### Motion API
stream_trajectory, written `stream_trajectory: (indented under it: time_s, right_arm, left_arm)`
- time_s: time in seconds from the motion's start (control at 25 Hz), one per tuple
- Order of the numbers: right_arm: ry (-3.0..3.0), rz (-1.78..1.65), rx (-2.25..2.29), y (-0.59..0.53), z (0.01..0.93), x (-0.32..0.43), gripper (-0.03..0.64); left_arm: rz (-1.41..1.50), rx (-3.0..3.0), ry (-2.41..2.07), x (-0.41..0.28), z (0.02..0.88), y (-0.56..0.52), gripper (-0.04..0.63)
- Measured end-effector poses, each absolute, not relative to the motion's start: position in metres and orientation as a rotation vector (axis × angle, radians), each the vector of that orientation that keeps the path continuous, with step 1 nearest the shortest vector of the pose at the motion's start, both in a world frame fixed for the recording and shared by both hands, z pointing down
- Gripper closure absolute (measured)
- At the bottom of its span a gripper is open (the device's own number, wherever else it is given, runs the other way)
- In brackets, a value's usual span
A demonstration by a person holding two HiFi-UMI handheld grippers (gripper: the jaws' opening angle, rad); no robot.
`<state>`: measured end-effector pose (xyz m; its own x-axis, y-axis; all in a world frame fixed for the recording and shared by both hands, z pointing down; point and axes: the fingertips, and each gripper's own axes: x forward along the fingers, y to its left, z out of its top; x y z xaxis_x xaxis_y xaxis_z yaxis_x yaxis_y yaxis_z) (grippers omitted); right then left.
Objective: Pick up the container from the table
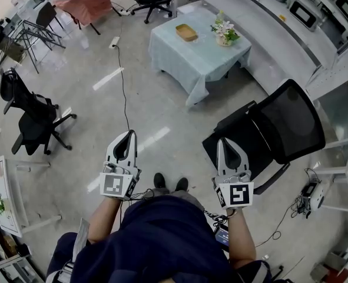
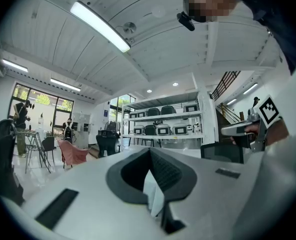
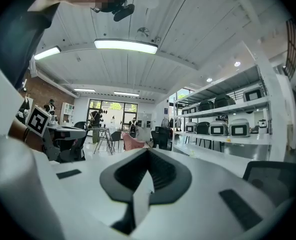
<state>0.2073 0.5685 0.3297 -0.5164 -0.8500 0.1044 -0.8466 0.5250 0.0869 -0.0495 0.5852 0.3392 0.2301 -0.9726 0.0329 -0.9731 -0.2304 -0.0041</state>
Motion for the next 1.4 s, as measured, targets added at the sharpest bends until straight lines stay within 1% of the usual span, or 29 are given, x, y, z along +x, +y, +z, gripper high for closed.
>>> stream_trajectory:
  time_s: [0.16,0.36,0.48,0.64,0.84,1.12,1.4]
  right_arm:
    - [-2.615,-0.065,1.464,0.566,0.329,0.203,0.612]
    - [-2.62,-0.089,1.46,0.56,0.325,0.202,0.527]
    - [-2.637,-0.103,1.461,0.556,0.32,0.198,0.457]
    - [-2.663,-0.126,1.441,0.551,0.313,0.188,0.386]
    - [-2.667,-0.138,1.42,0.541,0.313,0.168,0.36]
    - [-2.654,-0.156,1.459,0.518,0.315,0.141,0.351]
    - [-2.637,-0.186,1.473,0.477,0.323,0.121,0.344]
  left_arm:
    - [0.024,2.477,-1.921,-0.051,0.334,0.584,0.592]
    - [0.047,2.465,-1.922,-0.054,0.337,0.583,0.592]
    - [0.032,2.479,-1.916,-0.054,0.335,0.583,0.592]
    - [0.028,2.496,-1.907,-0.059,0.333,0.582,0.592]
    - [0.027,2.522,-1.881,-0.073,0.331,0.579,0.592]
    - [0.042,2.553,-1.815,-0.101,0.339,0.567,0.592]
    - [0.023,2.536,-1.806,-0.124,0.35,0.532,0.592]
